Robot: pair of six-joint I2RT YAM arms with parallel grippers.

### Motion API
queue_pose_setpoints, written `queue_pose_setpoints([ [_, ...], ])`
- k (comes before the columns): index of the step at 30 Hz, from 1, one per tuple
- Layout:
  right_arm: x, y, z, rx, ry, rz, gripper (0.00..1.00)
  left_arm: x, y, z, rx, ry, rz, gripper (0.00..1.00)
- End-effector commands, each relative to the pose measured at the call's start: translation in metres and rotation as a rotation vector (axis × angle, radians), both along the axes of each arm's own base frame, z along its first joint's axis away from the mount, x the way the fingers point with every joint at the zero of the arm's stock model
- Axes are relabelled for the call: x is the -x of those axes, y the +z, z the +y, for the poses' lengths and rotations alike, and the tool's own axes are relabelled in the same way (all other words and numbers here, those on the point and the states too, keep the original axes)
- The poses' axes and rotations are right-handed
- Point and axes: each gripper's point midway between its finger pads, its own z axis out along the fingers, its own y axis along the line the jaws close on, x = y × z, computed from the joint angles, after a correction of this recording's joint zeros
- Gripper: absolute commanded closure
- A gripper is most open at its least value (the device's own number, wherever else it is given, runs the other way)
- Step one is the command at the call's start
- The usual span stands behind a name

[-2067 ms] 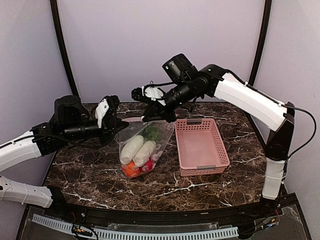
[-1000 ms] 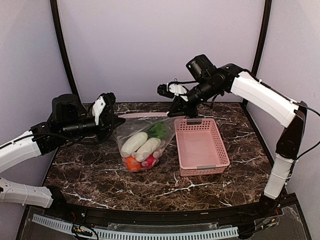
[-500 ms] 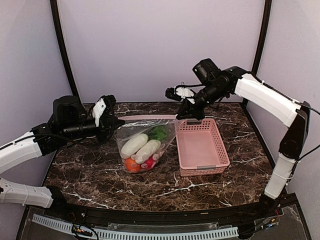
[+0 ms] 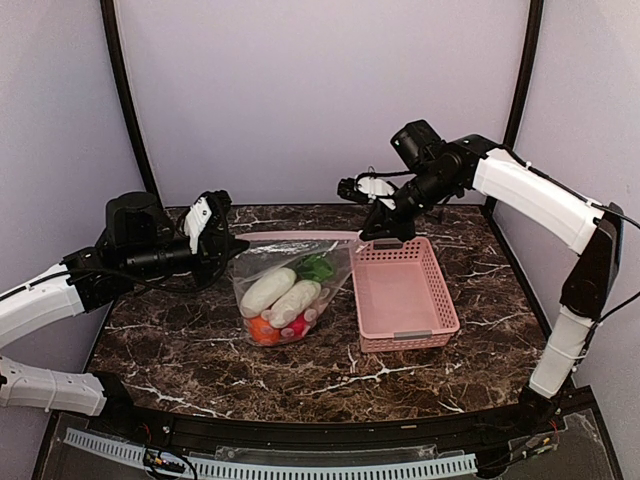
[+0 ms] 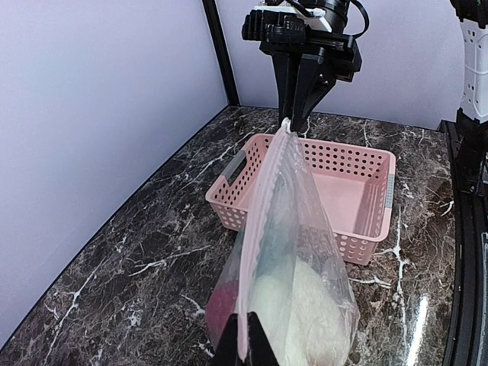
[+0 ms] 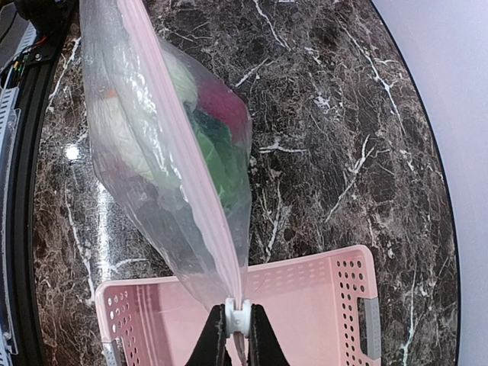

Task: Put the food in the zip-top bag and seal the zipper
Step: Zip the zipper on the zipper food storage bag.

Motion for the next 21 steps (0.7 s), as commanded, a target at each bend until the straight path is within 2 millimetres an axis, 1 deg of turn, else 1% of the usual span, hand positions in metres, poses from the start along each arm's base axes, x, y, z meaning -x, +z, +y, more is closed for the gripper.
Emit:
queue_pose_setpoints([
  [1,-0.0063,-0.0055,-0.0246,0.069,-0.063,-0.003,0.98,-0.0007,0.0065,0.0086,0.015,0.025,-0.027,0.99],
  [12,-0.0092,-0.0096,-0.0279,0.077,-0.069,0.005,0.97,-0.0008,0.0059,0.0091,0.015,0.027,-0.029,0.99],
  [16,-0.0111,-0.0100,-0.0303,0.076,-0.076,0.010,0.95,-0.0007,0.0059,0.0087,0.015,0.024,-0.030,0.99],
  [21,-0.0091,-0.0100,-0.0256,0.058,-0.065,0.033,0.92,-0.0002,0.0055,0.0063,0.024,0.014,-0.023,0.99],
])
